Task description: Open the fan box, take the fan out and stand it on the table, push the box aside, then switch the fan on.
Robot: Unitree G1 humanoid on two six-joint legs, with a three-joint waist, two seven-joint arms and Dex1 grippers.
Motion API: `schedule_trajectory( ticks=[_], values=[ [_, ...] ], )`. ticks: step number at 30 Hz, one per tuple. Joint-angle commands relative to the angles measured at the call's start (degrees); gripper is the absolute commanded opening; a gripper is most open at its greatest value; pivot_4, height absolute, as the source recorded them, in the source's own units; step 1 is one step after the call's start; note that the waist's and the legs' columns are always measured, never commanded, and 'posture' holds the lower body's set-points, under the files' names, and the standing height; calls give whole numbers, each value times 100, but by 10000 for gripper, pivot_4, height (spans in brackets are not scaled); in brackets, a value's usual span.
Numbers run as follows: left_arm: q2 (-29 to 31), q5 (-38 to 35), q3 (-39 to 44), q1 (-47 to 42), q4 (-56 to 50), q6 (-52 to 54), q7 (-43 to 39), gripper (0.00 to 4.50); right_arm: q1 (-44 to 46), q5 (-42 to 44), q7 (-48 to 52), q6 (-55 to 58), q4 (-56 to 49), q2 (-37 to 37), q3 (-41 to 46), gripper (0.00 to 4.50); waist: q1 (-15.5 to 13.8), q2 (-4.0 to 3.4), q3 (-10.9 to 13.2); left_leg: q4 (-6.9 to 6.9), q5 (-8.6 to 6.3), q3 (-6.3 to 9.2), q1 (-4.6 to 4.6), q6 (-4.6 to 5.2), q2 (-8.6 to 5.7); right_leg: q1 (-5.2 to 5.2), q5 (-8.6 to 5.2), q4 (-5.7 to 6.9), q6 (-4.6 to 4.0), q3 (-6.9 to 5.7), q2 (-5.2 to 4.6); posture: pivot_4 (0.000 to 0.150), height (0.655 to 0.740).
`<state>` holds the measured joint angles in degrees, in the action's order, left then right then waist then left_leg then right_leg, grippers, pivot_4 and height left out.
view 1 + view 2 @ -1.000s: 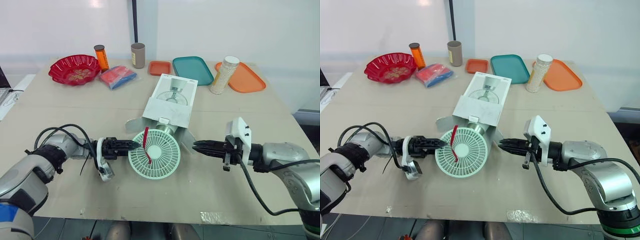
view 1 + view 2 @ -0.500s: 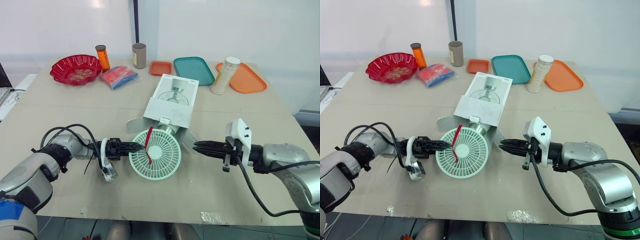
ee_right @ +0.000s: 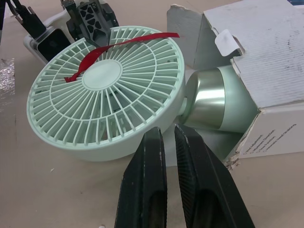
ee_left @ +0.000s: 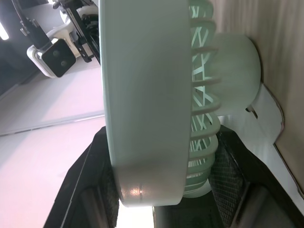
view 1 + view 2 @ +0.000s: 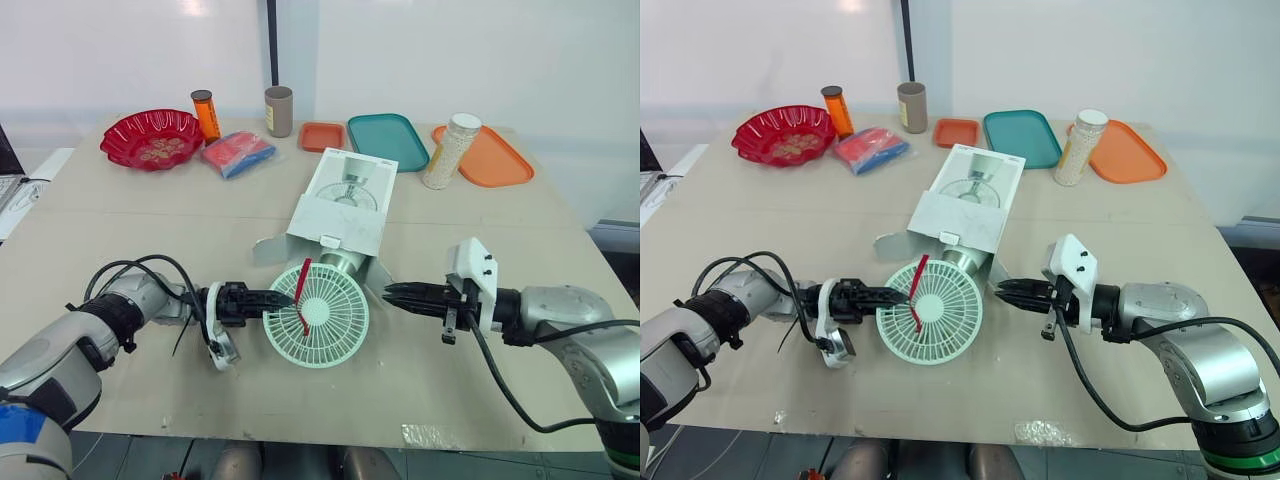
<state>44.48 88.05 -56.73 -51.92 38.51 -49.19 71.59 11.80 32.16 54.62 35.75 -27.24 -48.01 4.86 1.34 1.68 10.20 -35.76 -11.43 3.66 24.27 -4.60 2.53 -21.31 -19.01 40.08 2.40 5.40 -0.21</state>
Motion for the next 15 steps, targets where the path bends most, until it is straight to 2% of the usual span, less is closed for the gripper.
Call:
schedule_trajectory(
  ticks=[1, 5, 9, 15],
  values=[
    [210, -312, 195, 52, -357, -141, -137, 20250, 96, -4, -5, -102, -53, 2, 17, 3930, 0, 0, 0, 0, 0, 0, 0, 0, 0, 0, 0, 0, 0, 0, 0, 1500, 7400],
    [752, -1079, 510, 383, -852, -852, -854, 20250, 125, -7, 4, -111, -54, 16, -13, 3930, 4, 0, 0, 0, 0, -1, 0, 0, 2, -1, 0, 1, 0, 0, 0, 1500, 7400],
    [1287, -2074, 813, 774, -1283, -1627, -1900, 20250, 122, 53, 91, -162, -55, 39, 1, 3930, 4, -1, -1, -1, 0, -4, -3, 0, 6, -1, 0, 3, -1, -2, 0, 1500, 7400],
    [1882, -3586, 1450, 1406, -1986, -1990, -3137, 20250, 218, -122, 331, -353, 285, 40, -254, 3930, -1, 1, -5, -10, 0, -6, -4, 0, 7, 2, 0, 6, -1, -11, -6, 1500, 7400]
  ],
)
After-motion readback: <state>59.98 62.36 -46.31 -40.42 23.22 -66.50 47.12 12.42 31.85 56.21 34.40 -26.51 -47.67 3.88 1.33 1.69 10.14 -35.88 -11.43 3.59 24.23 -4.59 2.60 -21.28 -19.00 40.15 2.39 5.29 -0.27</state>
